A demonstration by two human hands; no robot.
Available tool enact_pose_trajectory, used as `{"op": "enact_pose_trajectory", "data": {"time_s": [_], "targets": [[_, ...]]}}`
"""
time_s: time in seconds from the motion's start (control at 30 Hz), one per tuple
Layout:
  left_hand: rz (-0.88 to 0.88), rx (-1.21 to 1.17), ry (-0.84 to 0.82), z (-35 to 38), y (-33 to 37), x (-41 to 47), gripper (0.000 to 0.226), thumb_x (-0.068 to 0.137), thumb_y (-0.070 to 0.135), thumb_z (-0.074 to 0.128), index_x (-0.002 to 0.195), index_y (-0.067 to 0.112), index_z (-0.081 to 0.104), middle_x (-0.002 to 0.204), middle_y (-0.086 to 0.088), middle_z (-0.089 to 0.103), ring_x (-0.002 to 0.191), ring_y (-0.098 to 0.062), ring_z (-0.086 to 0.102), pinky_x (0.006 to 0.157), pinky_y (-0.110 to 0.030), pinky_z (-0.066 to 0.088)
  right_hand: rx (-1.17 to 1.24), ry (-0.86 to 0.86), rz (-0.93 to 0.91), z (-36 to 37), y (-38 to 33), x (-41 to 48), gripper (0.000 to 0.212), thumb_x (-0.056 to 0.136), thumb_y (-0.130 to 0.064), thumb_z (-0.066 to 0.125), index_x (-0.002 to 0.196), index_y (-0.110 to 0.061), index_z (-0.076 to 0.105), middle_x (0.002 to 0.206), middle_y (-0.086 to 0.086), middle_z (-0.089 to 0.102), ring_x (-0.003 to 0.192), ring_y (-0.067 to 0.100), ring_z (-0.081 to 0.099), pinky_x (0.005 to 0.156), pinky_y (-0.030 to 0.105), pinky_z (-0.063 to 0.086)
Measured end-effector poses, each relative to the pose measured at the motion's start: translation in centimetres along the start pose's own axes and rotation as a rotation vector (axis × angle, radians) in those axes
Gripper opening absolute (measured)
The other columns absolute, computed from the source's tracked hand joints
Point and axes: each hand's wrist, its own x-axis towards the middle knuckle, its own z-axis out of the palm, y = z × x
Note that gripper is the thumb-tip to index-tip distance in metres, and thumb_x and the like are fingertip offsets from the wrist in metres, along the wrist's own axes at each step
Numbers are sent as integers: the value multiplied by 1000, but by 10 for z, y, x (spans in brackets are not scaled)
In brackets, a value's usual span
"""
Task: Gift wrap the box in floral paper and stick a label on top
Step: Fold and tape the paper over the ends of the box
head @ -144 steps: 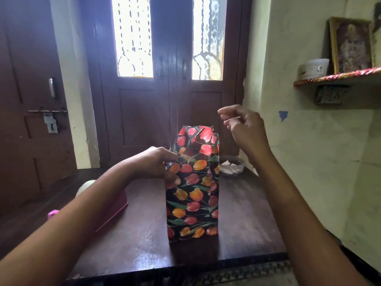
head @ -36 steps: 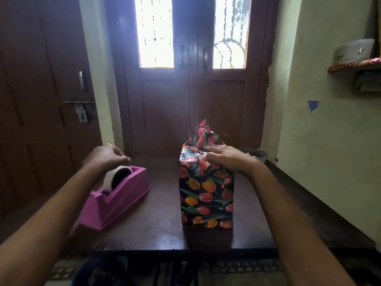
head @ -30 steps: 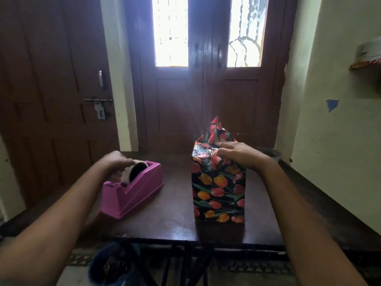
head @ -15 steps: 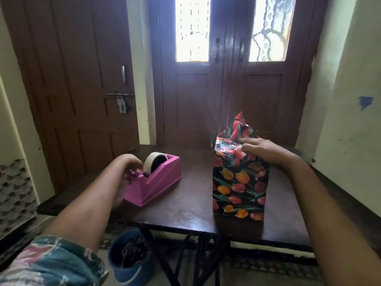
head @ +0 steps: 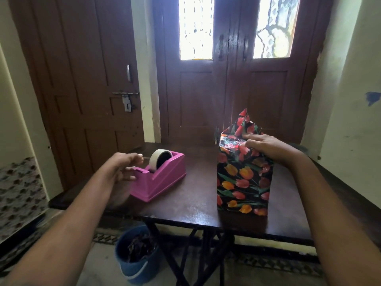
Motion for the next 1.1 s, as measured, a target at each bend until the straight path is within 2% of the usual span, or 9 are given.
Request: {"op": "enact_pose_trajectory", "data": {"time_s": [0.1, 0.2, 0.37, 0.57, 0.67, 0.73, 0.8, 0.93, 1.1], "targets": [[51, -183, 34, -4, -24, -3, 16, 91, 10, 55, 76, 7, 60, 74, -6, 62, 74, -15, 56, 49, -25, 54, -8, 2, -11, 0, 5, 4, 55, 90, -43, 50, 140, -21, 42, 150, 3, 33, 137, 22, 29, 111, 37, 24], [72, -253, 43, -6, -40, -3, 14, 89, 10, 58, 76, 6, 61, 60, -3, 65, 69, -15, 58, 50, -19, 54, 5, -3, -1, -1, 7, 5, 53, 91, -40, 50, 140, -21, 42, 149, 4, 34, 136, 22, 31, 108, 34, 26], [51, -111, -31, -14, -56, 4, 10, 88, 12, 60, 82, 7, 64, 80, -9, 65, 72, -17, 60, 61, -26, 56, -2, -2, -16, -1, 6, 6, 68, 81, -50, 53, 140, -19, 41, 150, 2, 34, 137, 20, 29, 109, 32, 23], [35, -36, -60, -14, -63, 9, 12, 87, 16, 63, 80, 6, 65, 69, -6, 61, 63, -15, 54, 63, -29, 51, -25, -10, -11, -2, 11, 11, 55, 91, -40, 52, 140, -18, 40, 150, 3, 33, 137, 22, 30, 110, 35, 23], [112, 253, -4, -15, -50, 9, 17, 86, 22, 65, 81, 6, 66, 72, -6, 59, 65, -17, 51, 59, -29, 41, -10, -16, -8, -3, 11, 11, 50, 94, -34, 48, 141, -18, 40, 150, 4, 33, 136, 22, 31, 110, 35, 25], [87, 711, 145, -22, -42, 5, 18, 84, 30, 67, 82, 13, 67, 82, -5, 61, 79, -21, 57, 66, -30, 42, 4, -29, -4, -5, 12, 13, 51, 94, -33, 48, 141, -18, 39, 150, 5, 33, 134, 23, 34, 111, 36, 28], [41, 901, 236, -33, -41, -1, 19, 80, 37, 70, 75, 19, 66, 93, -6, 66, 91, -25, 61, 75, -33, 47, 51, -64, 9, -6, 11, 13, 53, 93, -32, 50, 143, -18, 37, 149, 6, 35, 128, 21, 41, 105, 33, 34], [303, 446, 43, -29, -5, -19, 20, 84, 30, 66, 75, 11, 67, 72, -6, 62, 65, -16, 54, 57, -27, 41, 129, -161, 43, -12, 7, 11, 76, 78, -44, 60, 145, -24, 32, 147, 6, 34, 110, 16, 48, 77, 20, 42], [487, 130, -337, 58, 63, -44, 23, 80, 32, 68, 82, 10, 70, 62, 2, 57, 58, -11, 44, 56, -22, 39, 109, -153, 33, -18, 7, 7, 70, 85, -36, 64, 145, -22, 31, 148, 5, 35, 118, 17, 49, 92, 24, 44]]}}
